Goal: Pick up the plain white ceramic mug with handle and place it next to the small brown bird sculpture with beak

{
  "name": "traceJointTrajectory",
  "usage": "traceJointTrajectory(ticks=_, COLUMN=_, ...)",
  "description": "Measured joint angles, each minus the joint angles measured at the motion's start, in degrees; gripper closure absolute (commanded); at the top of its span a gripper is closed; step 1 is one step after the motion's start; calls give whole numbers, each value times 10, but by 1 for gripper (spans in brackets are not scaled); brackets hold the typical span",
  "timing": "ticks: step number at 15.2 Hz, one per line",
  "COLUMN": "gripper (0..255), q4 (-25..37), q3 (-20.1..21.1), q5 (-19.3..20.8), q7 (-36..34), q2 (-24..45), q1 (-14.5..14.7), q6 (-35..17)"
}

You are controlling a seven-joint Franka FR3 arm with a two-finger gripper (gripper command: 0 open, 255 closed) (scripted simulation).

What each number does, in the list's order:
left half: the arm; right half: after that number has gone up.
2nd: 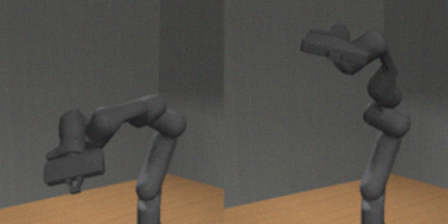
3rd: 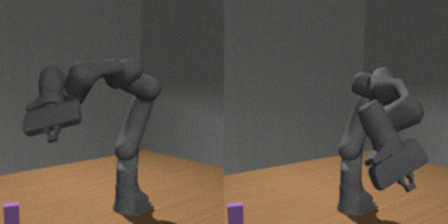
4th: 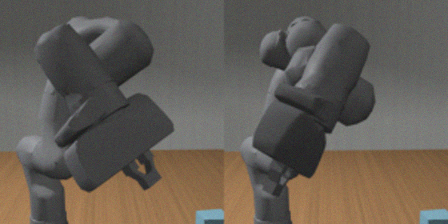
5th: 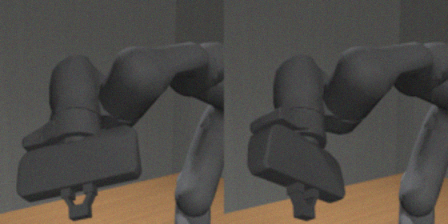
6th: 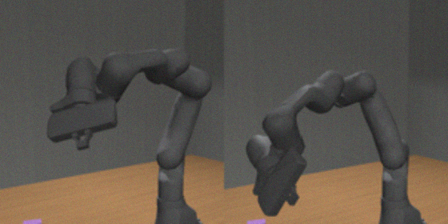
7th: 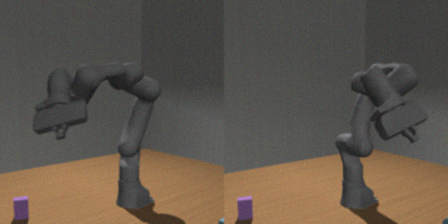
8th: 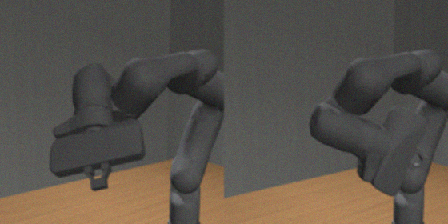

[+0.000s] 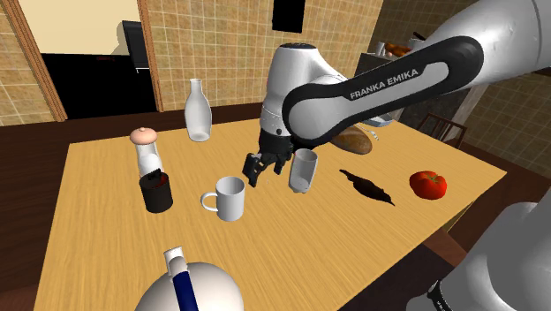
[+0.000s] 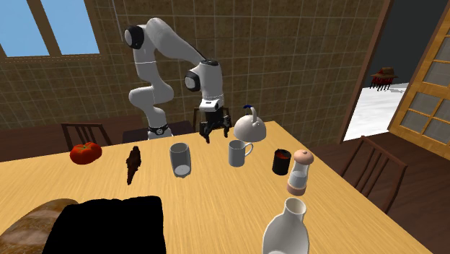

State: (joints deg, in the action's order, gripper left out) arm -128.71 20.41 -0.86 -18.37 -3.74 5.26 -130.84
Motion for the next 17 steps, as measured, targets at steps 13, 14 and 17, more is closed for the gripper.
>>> traceJointTrajectory(ticks=13, gripper=0, q4=70, q3=8, q5=93, q7=-68, q2=137, q1=20, q6=-94)
traceJointTrajectory(ticks=14, gripper=0, q4=69, q3=8, q5=94, q7=-68, q2=138, q1=20, q6=-97)
traceJointTrajectory(ticks=17, gripper=0, q4=68, q3=8, q5=95, q7=-69, q2=139, q1=20, q6=-99)
